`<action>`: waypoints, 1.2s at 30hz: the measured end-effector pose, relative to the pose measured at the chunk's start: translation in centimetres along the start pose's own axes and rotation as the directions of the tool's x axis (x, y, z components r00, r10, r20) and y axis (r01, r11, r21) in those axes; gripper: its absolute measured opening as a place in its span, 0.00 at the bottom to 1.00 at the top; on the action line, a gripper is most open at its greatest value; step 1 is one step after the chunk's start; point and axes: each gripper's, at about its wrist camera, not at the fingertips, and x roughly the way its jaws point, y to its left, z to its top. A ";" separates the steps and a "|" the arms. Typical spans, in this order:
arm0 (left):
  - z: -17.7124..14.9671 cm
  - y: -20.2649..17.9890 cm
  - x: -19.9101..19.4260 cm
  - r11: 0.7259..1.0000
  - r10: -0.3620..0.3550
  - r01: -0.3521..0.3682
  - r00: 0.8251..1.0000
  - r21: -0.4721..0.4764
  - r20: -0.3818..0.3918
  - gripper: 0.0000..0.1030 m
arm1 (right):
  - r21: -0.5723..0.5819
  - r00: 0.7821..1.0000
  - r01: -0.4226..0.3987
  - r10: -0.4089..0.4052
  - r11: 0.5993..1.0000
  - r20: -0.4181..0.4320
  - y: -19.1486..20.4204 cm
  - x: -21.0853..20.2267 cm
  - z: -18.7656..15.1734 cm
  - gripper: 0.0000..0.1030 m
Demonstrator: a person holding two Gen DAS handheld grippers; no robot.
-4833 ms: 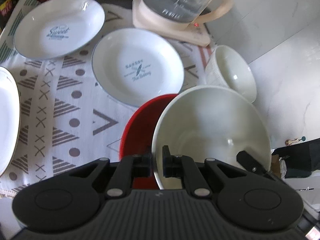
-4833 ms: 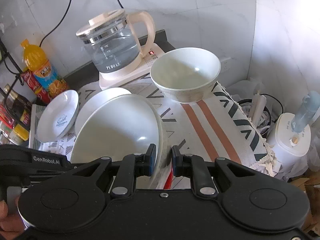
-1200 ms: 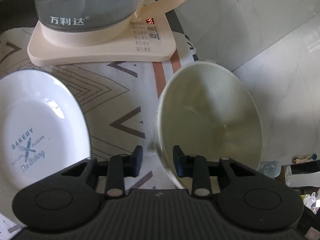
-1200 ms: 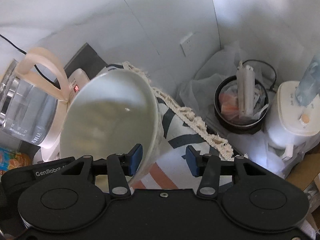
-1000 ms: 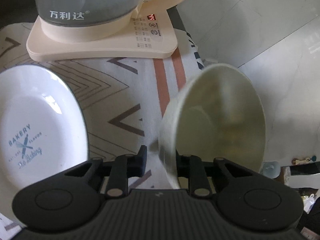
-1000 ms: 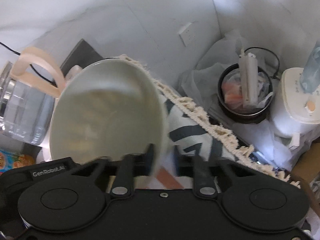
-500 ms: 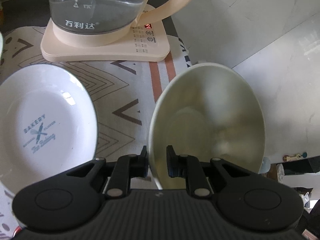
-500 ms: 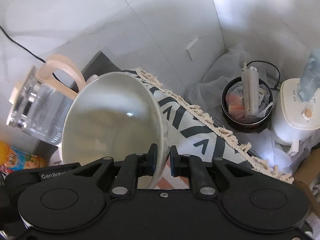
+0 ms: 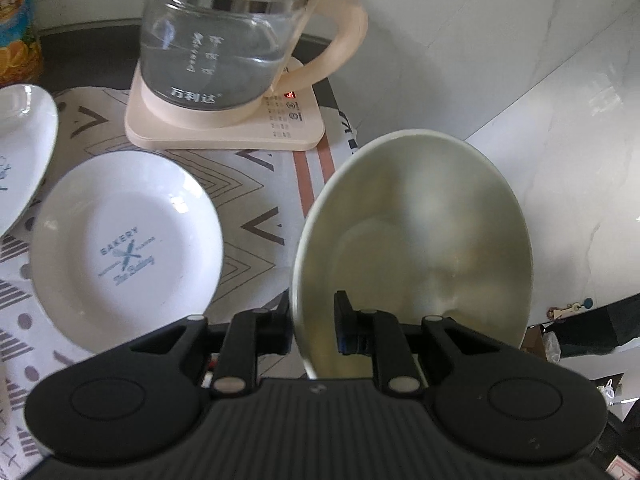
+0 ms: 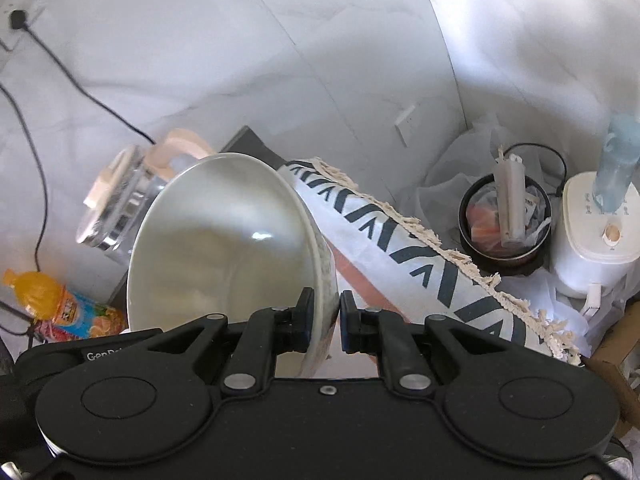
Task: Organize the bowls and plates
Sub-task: 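Lift the small white bowl with both grippers and carry it over the stack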
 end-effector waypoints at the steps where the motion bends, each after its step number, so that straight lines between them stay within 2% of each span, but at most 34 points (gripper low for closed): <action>1: -0.1 0.0 -0.3 1.000 0.003 -0.003 1.000 0.002 0.004 0.17 | 0.001 1.000 -0.003 0.003 1.000 0.002 0.2 -0.4 -0.2 0.12; 20: -4.3 2.6 -6.5 0.998 0.004 0.000 0.997 -0.055 0.071 0.14 | -0.034 0.998 -0.060 0.060 0.998 -0.007 1.4 -4.6 -4.2 0.12; 32: -6.9 5.1 -8.7 0.992 0.046 -0.039 0.997 -0.118 0.059 0.14 | -0.073 0.994 -0.087 0.082 0.994 -0.068 2.5 -5.1 -6.9 0.12; 36: -7.7 5.8 -8.8 0.990 0.054 -0.048 0.998 -0.133 0.044 0.14 | -0.048 0.991 -0.095 0.090 0.994 -0.095 2.3 -5.3 -7.7 0.13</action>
